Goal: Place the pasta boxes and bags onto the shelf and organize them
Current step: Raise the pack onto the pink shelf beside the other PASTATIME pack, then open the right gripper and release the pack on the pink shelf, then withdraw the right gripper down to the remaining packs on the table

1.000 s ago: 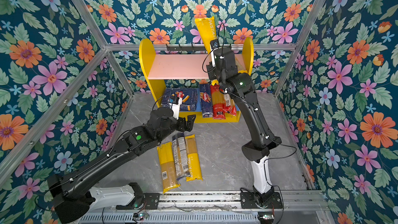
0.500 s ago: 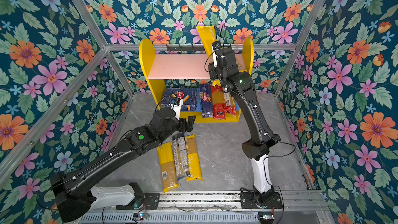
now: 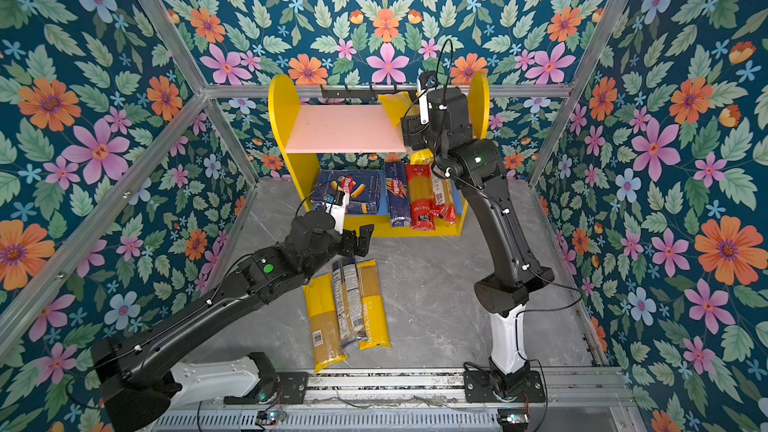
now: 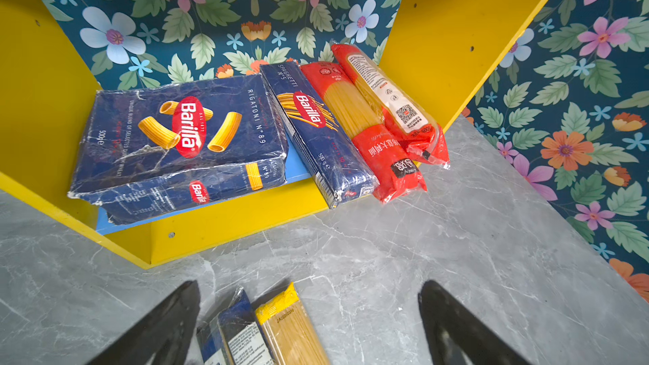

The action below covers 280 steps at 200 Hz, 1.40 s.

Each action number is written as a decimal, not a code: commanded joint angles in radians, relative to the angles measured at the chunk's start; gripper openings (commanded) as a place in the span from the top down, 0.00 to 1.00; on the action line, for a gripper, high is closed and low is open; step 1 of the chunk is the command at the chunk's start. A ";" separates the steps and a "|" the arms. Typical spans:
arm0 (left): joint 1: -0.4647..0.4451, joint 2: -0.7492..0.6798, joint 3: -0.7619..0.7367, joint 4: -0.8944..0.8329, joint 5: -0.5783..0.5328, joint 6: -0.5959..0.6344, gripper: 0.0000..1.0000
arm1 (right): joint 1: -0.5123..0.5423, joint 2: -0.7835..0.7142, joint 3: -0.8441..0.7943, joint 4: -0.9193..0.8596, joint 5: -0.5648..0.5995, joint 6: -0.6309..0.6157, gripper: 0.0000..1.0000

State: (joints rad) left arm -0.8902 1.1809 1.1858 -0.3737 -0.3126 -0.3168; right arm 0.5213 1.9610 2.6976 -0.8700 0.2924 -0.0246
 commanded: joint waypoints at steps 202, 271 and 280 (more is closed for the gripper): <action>0.001 -0.577 -0.487 -0.200 -0.089 -0.284 0.01 | 0.470 -0.694 -1.240 0.193 0.266 0.361 0.16; 0.001 -0.623 -0.581 -0.216 -0.076 -0.382 0.01 | 0.575 -0.746 -1.565 0.277 0.189 0.588 0.15; 0.002 -0.618 -0.591 -0.214 -0.070 -0.389 0.01 | 0.588 -0.756 -1.611 0.302 0.174 0.614 0.15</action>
State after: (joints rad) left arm -0.8898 0.5545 0.6094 -0.5911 -0.3916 -0.6605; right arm 1.0916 1.2263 1.1687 -0.6479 0.5159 0.4744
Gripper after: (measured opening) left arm 0.994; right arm 0.849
